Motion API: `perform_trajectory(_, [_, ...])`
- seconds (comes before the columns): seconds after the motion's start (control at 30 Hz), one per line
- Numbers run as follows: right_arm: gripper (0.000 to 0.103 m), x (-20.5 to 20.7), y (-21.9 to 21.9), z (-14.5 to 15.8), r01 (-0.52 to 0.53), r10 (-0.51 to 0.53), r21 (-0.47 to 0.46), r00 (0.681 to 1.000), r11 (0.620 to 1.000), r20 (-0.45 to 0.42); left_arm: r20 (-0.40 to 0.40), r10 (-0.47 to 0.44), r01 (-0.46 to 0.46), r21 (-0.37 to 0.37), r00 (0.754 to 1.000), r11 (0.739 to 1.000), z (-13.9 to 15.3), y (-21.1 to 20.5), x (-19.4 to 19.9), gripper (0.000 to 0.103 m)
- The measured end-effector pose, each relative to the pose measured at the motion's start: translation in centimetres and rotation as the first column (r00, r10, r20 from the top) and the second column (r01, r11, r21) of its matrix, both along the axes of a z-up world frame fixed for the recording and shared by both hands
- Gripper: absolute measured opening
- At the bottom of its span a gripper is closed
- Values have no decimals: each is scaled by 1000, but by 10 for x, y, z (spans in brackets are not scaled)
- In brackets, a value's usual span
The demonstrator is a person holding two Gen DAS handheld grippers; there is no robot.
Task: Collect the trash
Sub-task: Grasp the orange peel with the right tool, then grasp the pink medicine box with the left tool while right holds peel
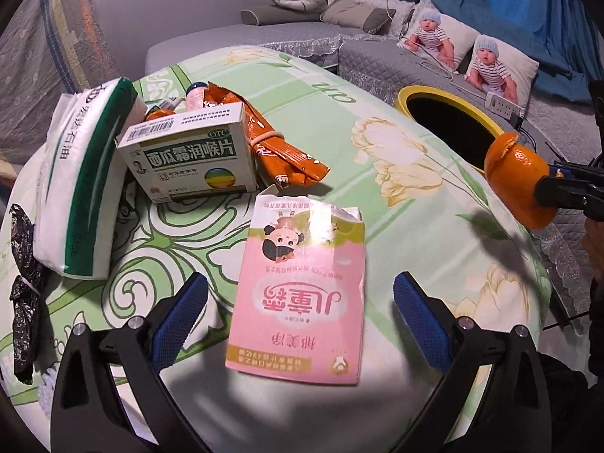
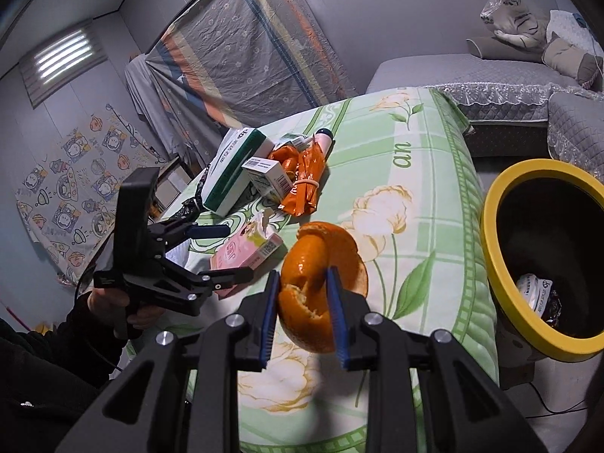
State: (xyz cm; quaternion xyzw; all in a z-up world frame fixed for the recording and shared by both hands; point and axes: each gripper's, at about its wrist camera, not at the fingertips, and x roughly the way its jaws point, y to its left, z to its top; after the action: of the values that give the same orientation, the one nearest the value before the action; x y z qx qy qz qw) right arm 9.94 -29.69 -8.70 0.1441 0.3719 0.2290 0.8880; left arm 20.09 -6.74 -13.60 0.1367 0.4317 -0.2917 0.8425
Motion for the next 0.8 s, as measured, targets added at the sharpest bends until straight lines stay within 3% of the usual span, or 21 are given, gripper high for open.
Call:
perform_trajectory(0.1, [24, 0, -2, -1, 1, -1, 13, 1000, 1000, -4, -23, 5, -6, -2, 1000, 1000, -5, 1, 7, 94])
perform_trajectory(0.13, [24, 0, -2, -2, 1, -1, 19, 1000, 1000, -7, -23, 11, -10, 7, 1000, 1000, -7, 1, 9, 90])
perform_trajectory(0.17, [24, 0, -2, -2, 0, 0, 21, 1000, 1000, -9, -28, 8, -8, 9, 1000, 1000, -9, 1, 11, 80])
perform_trajectory(0.3, [24, 0, -4, -2, 5, -5, 25, 1000, 1000, -11, -50, 9, -9, 3, 999, 1000, -15, 0, 17, 72])
perform_trajectory(0.37, [24, 1, -3, -2, 8, -8, 24, 1000, 1000, -12, -42, 11, -11, 0, 999, 1000, -14, 1, 16, 59])
perform_trajectory(0.6, [24, -1, -1, 4, 6, -6, 27, 1000, 1000, 0, -61, 77, -82, -89, 995, 993, 2, 24, 13, 58])
perform_trajectory(0.8, [24, -4, 2, 14, 10, -11, 32, 1000, 999, 20, 51, 130, -119, -182, 990, 976, 41, 46, -17, 58])
